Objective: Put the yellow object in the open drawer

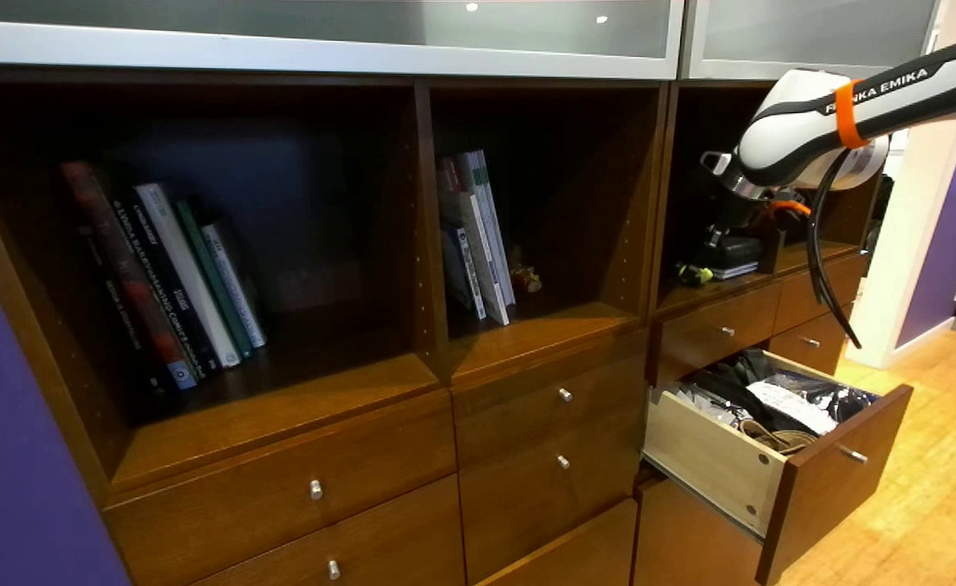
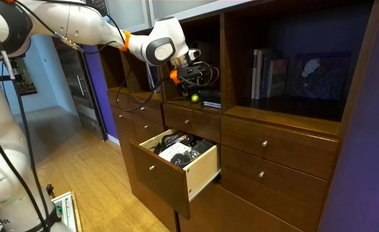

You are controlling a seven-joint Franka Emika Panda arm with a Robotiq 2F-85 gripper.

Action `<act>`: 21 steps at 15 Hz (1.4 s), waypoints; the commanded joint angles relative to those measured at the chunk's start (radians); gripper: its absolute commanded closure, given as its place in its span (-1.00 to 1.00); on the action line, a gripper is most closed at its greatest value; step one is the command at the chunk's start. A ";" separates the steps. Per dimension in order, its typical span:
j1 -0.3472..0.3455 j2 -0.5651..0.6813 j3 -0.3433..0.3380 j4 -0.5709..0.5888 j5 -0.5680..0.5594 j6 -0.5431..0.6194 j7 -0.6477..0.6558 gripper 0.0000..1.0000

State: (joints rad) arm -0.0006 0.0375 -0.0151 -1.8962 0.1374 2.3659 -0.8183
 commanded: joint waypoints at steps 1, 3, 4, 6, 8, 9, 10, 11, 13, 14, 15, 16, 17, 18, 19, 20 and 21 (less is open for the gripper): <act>-0.005 -0.117 0.006 -0.134 0.023 0.025 0.030 0.64; 0.000 -0.167 -0.001 -0.195 0.057 0.046 0.032 0.64; 0.003 -0.195 -0.005 -0.226 0.072 0.058 0.036 0.64; 0.012 -0.254 -0.016 -0.288 0.108 0.073 0.032 0.64; 0.021 -0.318 -0.032 -0.348 0.142 0.095 0.035 0.64; 0.027 -0.346 -0.042 -0.373 0.158 0.101 0.031 0.64; 0.029 -0.382 -0.050 -0.402 0.158 0.101 0.039 0.64; 0.032 -0.413 -0.058 -0.427 0.157 0.102 0.045 0.64; 0.032 -0.471 -0.073 -0.479 0.135 0.098 0.068 0.64; 0.032 -0.493 -0.082 -0.504 0.131 0.105 0.082 0.64; 0.028 -0.508 -0.090 -0.531 0.122 0.123 0.093 0.64; 0.019 -0.508 -0.091 -0.551 0.104 0.148 0.117 0.64; 0.019 -0.508 -0.098 -0.568 0.096 0.170 0.132 0.64; 0.012 -0.498 -0.098 -0.583 0.078 0.195 0.160 0.64; 0.008 -0.486 -0.098 -0.596 0.062 0.218 0.183 0.64; -0.001 -0.465 -0.095 -0.608 0.041 0.248 0.220 0.64; -0.008 -0.447 -0.095 -0.620 0.021 0.281 0.257 0.64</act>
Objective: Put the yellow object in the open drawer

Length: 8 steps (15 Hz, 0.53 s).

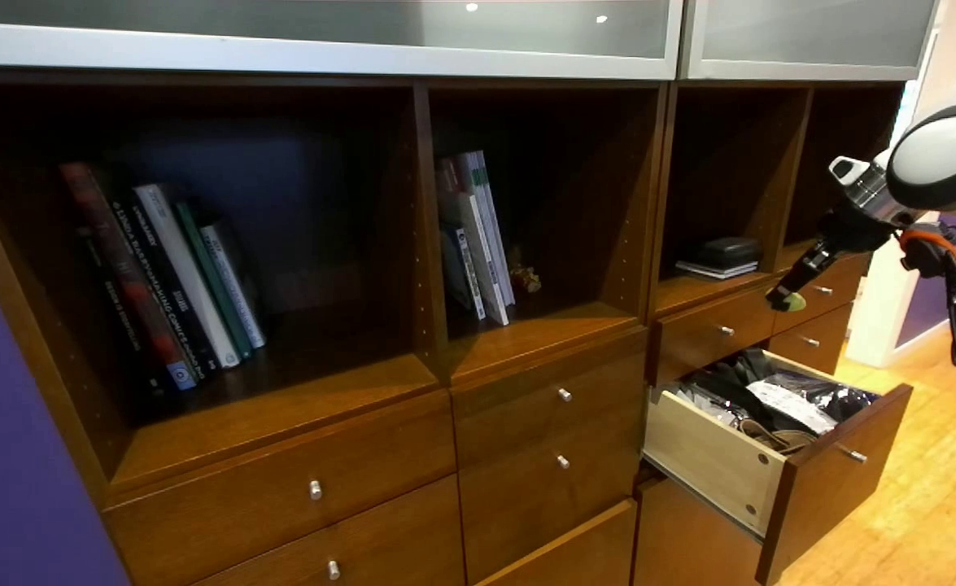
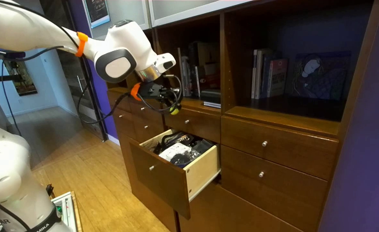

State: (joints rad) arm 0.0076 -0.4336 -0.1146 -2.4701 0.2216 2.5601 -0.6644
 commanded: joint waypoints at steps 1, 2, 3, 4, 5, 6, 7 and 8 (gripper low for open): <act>-0.029 0.045 0.007 -0.057 -0.092 0.127 0.146 0.64; -0.034 0.067 0.004 -0.063 -0.111 0.157 0.185 0.64; -0.041 0.094 0.001 -0.065 -0.133 0.184 0.223 0.64; -0.045 0.116 -0.003 -0.066 -0.146 0.205 0.253 0.64; -0.060 0.142 0.000 -0.069 -0.172 0.225 0.287 0.64; -0.064 0.164 -0.004 -0.068 -0.179 0.240 0.310 0.64; -0.065 0.188 -0.008 -0.066 -0.180 0.256 0.327 0.64; -0.072 0.211 -0.006 -0.062 -0.188 0.270 0.348 0.64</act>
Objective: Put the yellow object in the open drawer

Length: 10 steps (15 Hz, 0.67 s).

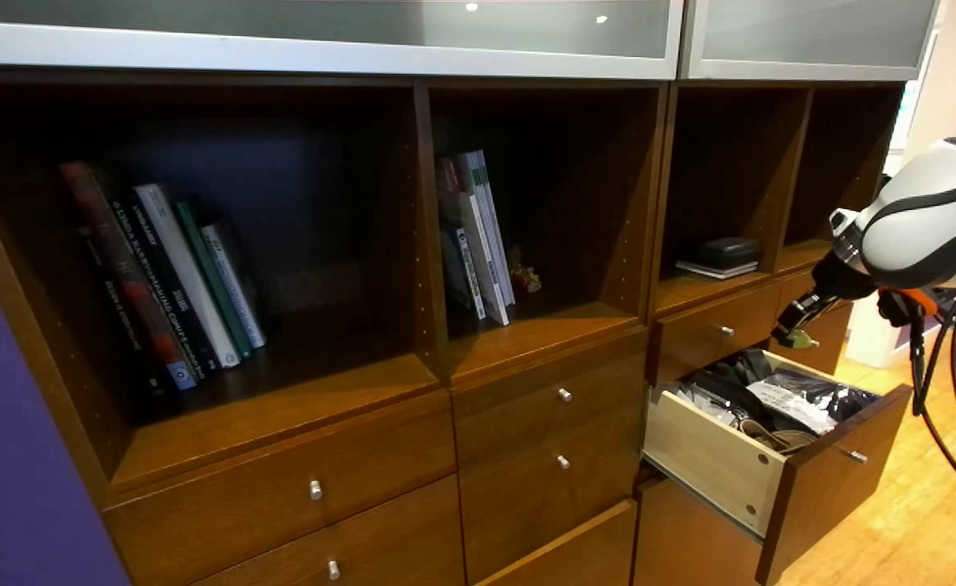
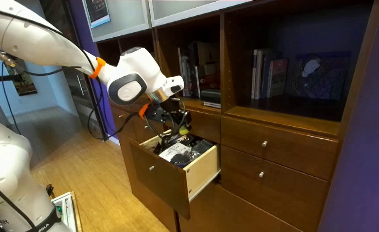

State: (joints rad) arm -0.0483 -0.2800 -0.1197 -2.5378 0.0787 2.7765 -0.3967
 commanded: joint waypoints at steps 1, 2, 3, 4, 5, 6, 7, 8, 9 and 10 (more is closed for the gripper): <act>-0.045 0.086 0.014 0.010 -0.096 0.081 0.115 0.64; -0.042 0.110 0.010 0.018 -0.098 0.101 0.123 0.64; -0.061 0.137 0.016 0.025 -0.143 0.128 0.148 0.64; -0.054 0.161 0.010 0.033 -0.145 0.150 0.145 0.64; -0.046 0.182 0.006 0.040 -0.141 0.153 0.142 0.64; -0.046 0.205 0.007 0.046 -0.147 0.171 0.143 0.64; -0.046 0.226 0.008 0.053 -0.153 0.188 0.142 0.64; -0.040 0.245 0.006 0.060 -0.143 0.210 0.130 0.64; -0.048 0.263 0.008 0.071 -0.168 0.226 0.142 0.64; -0.055 0.280 0.006 0.079 -0.192 0.242 0.144 0.64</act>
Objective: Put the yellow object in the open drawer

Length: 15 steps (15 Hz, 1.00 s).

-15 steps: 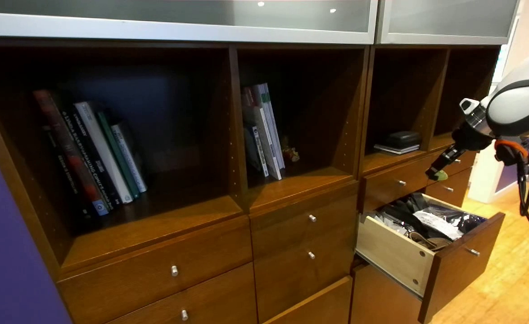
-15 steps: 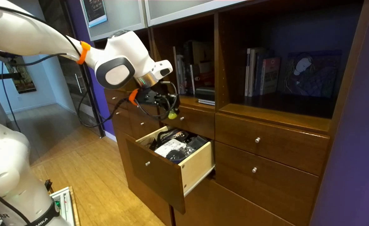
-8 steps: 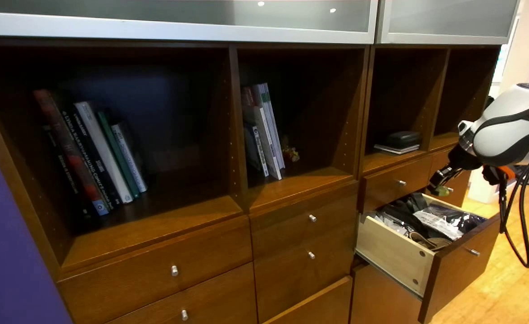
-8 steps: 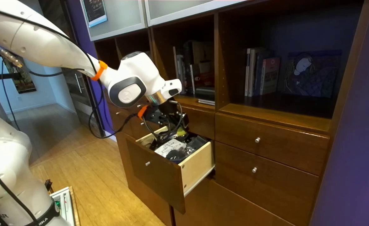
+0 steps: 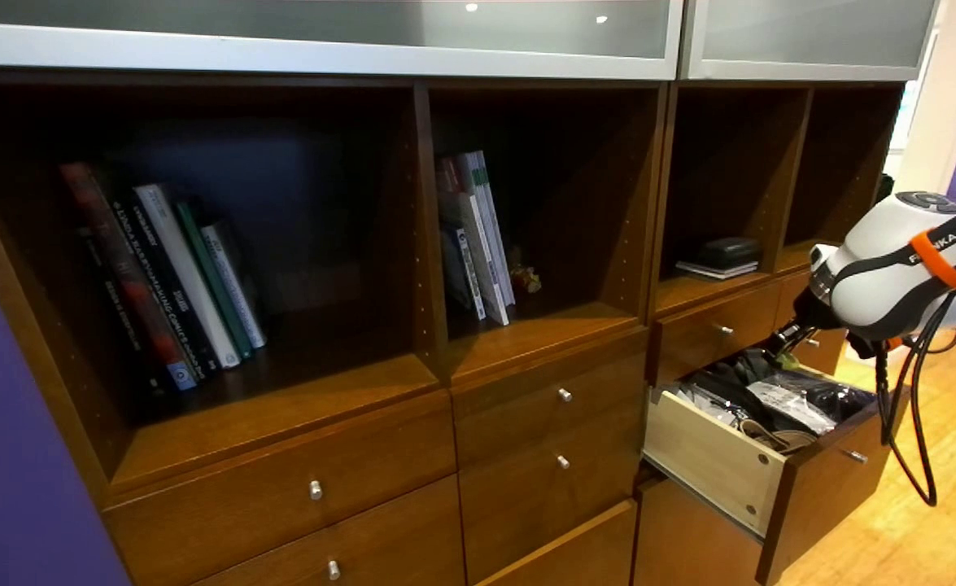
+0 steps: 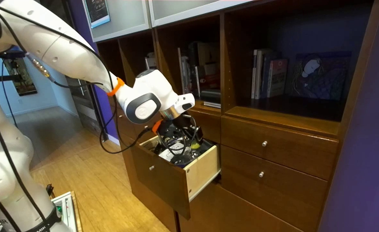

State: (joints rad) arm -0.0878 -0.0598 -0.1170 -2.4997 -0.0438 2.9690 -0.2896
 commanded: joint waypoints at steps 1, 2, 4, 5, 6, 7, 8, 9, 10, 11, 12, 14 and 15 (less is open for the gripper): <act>-0.024 0.078 -0.002 0.051 -0.103 0.065 0.046 0.64; -0.023 0.089 -0.008 0.057 -0.127 0.068 0.062 0.64; -0.025 0.109 -0.011 0.067 -0.132 0.076 0.059 0.64; -0.018 0.117 -0.019 0.071 -0.150 0.074 0.068 0.64; -0.020 0.122 -0.008 0.076 -0.125 0.070 0.055 0.64; -0.017 0.129 -0.005 0.079 -0.121 0.067 0.057 0.64; -0.013 0.134 0.003 0.079 -0.105 0.068 0.053 0.64; -0.007 0.135 0.013 0.075 -0.057 0.076 0.024 0.64; -0.005 0.137 0.021 0.075 -0.040 0.072 0.020 0.64; -0.005 0.139 0.028 0.075 -0.028 0.070 0.017 0.64; -0.006 0.141 0.034 0.074 -0.020 0.064 0.015 0.64; -0.009 0.146 0.039 0.072 -0.012 0.056 0.017 0.64; -0.010 0.148 0.034 0.070 -0.022 0.060 0.026 0.64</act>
State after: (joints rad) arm -0.0989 0.0689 -0.0924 -2.4319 -0.0895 3.0246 -0.2621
